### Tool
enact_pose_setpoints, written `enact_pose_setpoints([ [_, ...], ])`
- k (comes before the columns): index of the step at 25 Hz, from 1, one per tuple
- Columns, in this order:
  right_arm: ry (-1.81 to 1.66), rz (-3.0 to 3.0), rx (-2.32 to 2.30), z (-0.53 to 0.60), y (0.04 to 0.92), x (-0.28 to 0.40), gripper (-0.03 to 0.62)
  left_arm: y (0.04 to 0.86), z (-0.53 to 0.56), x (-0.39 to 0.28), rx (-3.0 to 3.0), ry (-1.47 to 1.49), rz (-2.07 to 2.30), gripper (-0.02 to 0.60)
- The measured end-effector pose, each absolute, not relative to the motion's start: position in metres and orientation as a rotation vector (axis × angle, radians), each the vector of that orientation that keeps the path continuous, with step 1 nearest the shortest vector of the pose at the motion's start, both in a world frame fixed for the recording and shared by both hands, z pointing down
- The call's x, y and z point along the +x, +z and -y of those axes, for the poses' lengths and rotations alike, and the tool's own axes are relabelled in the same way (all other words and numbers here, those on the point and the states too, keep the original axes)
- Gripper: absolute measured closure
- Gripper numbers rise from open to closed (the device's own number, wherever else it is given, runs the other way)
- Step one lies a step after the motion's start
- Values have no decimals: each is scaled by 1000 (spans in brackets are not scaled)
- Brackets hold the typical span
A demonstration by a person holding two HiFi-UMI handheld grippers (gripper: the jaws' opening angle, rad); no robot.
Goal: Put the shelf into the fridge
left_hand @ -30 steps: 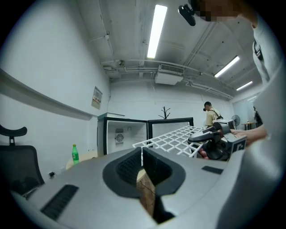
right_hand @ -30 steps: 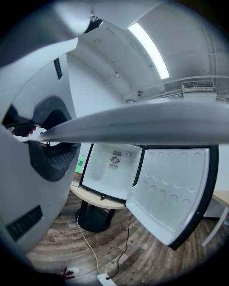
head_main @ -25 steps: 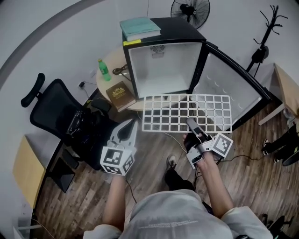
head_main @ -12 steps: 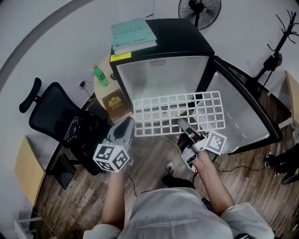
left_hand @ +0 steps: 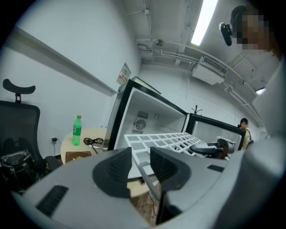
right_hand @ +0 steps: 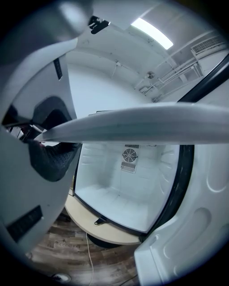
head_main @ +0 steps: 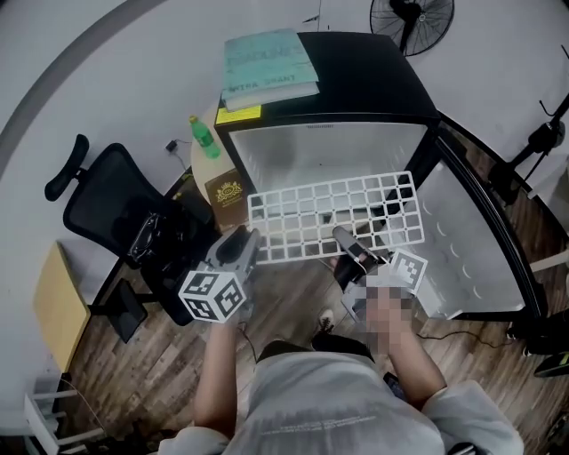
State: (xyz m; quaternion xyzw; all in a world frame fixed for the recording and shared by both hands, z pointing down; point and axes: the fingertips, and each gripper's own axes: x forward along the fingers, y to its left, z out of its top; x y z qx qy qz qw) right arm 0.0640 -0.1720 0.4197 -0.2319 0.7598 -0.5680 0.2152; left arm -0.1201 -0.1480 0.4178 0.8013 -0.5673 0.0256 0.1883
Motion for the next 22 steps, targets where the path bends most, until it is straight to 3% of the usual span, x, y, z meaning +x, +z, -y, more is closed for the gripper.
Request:
enact_pose_setpoints([
  [10,-1600,-2047,-722,185,442,47,556,452,158,-131,2247,196,1493,472],
  [17,-1629,-2000,-767,185,467,52,556,472,166,-133,2203,225,1456,526],
  [22,-1658,-1980,-788,189,482,57,556,482,170,-129,2205,250,1446,529],
])
